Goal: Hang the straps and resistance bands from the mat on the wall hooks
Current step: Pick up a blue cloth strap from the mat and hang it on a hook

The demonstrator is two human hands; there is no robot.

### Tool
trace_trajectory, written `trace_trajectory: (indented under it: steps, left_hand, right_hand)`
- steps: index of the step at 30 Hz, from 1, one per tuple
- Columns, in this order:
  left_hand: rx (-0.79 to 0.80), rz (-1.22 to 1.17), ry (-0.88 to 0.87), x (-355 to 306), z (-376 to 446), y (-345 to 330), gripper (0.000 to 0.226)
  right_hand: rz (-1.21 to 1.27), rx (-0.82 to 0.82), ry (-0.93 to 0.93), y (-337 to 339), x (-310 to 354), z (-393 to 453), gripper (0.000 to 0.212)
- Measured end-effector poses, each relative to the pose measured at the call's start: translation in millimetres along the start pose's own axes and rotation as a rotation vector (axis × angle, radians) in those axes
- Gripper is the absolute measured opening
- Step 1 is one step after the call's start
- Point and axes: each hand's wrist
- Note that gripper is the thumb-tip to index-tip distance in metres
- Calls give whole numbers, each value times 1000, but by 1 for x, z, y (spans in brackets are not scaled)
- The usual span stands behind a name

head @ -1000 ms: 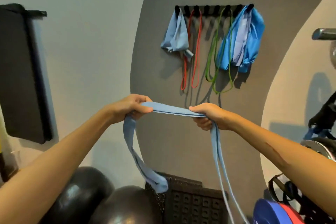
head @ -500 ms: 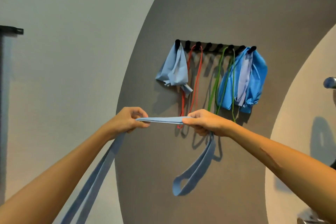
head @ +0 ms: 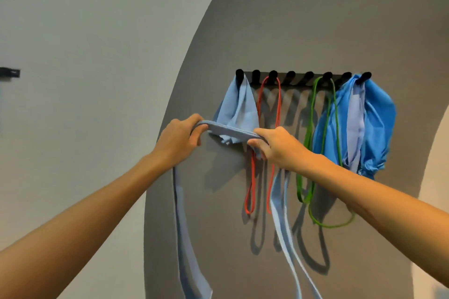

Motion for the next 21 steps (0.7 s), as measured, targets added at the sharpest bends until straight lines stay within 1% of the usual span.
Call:
trace_trajectory:
  steps: [3, 6, 10, 13, 15, 18, 21]
  left_hand:
    - [-83, 77, 15, 10, 66, -27, 34]
    - [-191, 132, 35, 9, 128, -51, 32]
    - [-363, 111, -2, 12, 201, -80, 34]
    - [-458, 97, 32, 19, 247, -104, 35]
    - [-445, 130, 50, 28, 269, -118, 36]
    - [-365, 188, 78, 55, 286, -137, 34]
    - [-358, 72, 115, 88, 287, -163, 35]
  right_hand:
    - [-214, -118, -2, 1, -24, 39, 35]
    - [-312, -257, -45, 4, -44, 84, 39]
    - [-364, -455, -56, 5, -84, 144, 33]
    - [-356, -522, -117, 5, -109, 183, 30]
    - [-338, -540, -162, 1, -124, 203, 27]
    - [-371, -482, -170, -18, -141, 219, 25]
    - [-399, -413, -163, -49, -153, 227, 28]
Point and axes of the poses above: each hand's wrist, its own z-axis towards the middle knuckle, its own y-axis out of the back of the hand, x = y × z, and after that the axes turned 1 degree about x, right-handed
